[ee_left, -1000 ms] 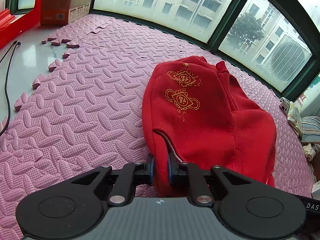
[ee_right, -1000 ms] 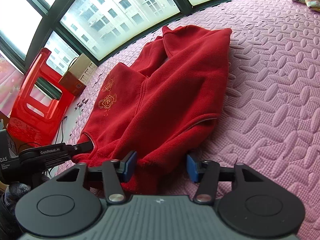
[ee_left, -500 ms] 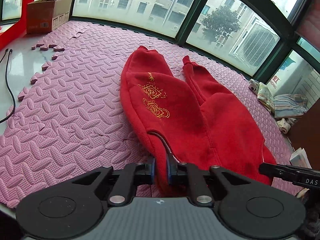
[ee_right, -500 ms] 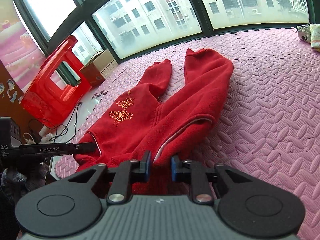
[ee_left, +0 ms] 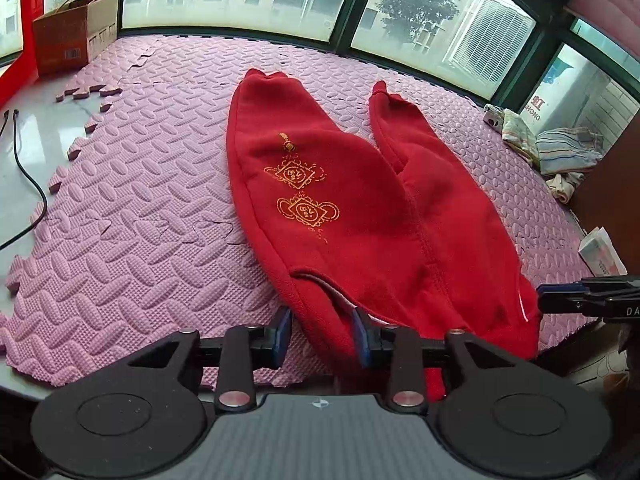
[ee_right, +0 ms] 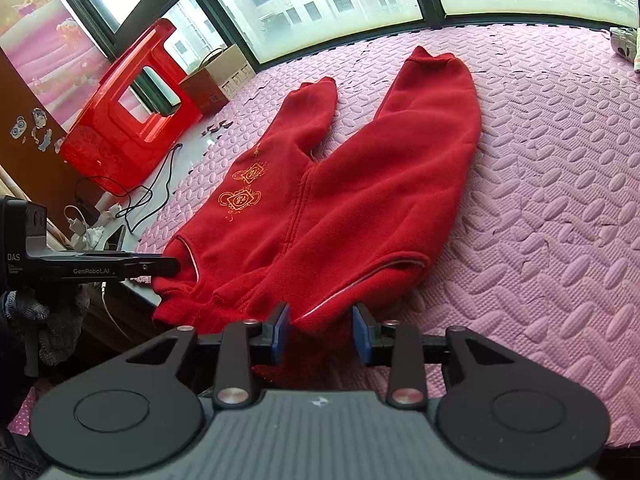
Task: Fold clothes
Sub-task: 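Lower the sweatpants onto the mat, spreading both legs out flat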
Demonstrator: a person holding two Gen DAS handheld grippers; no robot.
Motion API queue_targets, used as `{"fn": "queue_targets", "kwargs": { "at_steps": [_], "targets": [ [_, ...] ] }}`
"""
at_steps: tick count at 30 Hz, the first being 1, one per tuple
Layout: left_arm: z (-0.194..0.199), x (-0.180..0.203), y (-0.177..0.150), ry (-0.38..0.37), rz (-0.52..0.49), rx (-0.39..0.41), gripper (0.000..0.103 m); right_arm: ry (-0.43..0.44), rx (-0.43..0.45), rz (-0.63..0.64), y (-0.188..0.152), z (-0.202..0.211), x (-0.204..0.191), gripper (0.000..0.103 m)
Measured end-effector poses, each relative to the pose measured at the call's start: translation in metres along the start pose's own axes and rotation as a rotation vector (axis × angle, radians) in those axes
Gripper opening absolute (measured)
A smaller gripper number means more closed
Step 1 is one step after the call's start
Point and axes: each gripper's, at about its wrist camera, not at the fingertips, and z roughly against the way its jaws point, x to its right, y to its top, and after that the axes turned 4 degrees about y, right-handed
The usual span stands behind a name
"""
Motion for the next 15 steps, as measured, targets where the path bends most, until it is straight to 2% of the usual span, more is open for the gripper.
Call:
{"fn": "queue_targets", "kwargs": {
  "at_steps": [5, 9, 15],
  "targets": [
    [0.008, 0.000, 0.012, -0.001, -0.020, 0.034, 0.043, -0.058, 0.010, 0.044, 0.015, 0.007, 0.007, 0.036],
    [-0.002, 0.005, 0.029, -0.031, -0.013, 0.062, 0.042, -0.110, 0.034, 0.086, 0.042, -0.004, 0.017, 0.036],
    [-0.035, 0.019, 0.044, -0.089, 0.007, 0.052, 0.041, -0.180, 0.074, 0.135, 0.101, -0.034, 0.037, 0.035]
  ]
}}
